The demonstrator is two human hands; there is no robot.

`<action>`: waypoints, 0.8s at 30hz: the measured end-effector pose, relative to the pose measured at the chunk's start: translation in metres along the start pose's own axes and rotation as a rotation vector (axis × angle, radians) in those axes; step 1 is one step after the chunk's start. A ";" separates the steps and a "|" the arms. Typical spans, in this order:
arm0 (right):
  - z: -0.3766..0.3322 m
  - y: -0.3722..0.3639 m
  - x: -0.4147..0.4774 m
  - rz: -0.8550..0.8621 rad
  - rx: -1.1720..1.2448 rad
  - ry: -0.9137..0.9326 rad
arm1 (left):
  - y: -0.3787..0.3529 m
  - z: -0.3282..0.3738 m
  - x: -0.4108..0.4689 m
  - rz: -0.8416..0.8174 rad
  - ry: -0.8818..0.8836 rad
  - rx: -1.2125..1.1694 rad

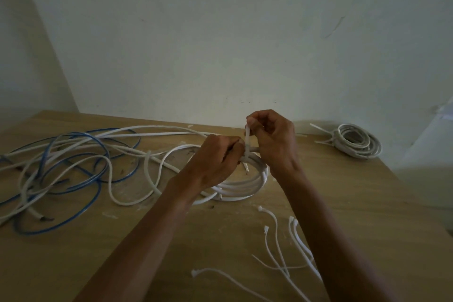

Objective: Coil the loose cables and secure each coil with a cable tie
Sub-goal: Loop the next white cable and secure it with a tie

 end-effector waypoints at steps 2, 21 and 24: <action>0.005 0.000 -0.001 -0.003 0.026 -0.039 | -0.003 0.000 -0.001 -0.010 0.009 -0.043; 0.000 -0.011 -0.016 -0.191 -0.760 0.552 | 0.035 -0.019 0.007 0.237 0.248 -0.126; 0.007 -0.007 -0.009 -0.252 -0.644 0.436 | 0.030 -0.019 0.006 0.209 0.289 -0.163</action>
Point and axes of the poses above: each hand's wrist, its own x-axis towards the middle knuckle, its own y-axis out of the back of the hand, z = x × y, the point moved 2 cm from there along x, towards the middle knuckle, and after that the axes turned 7 degrees about z, right-handed, at the moved point
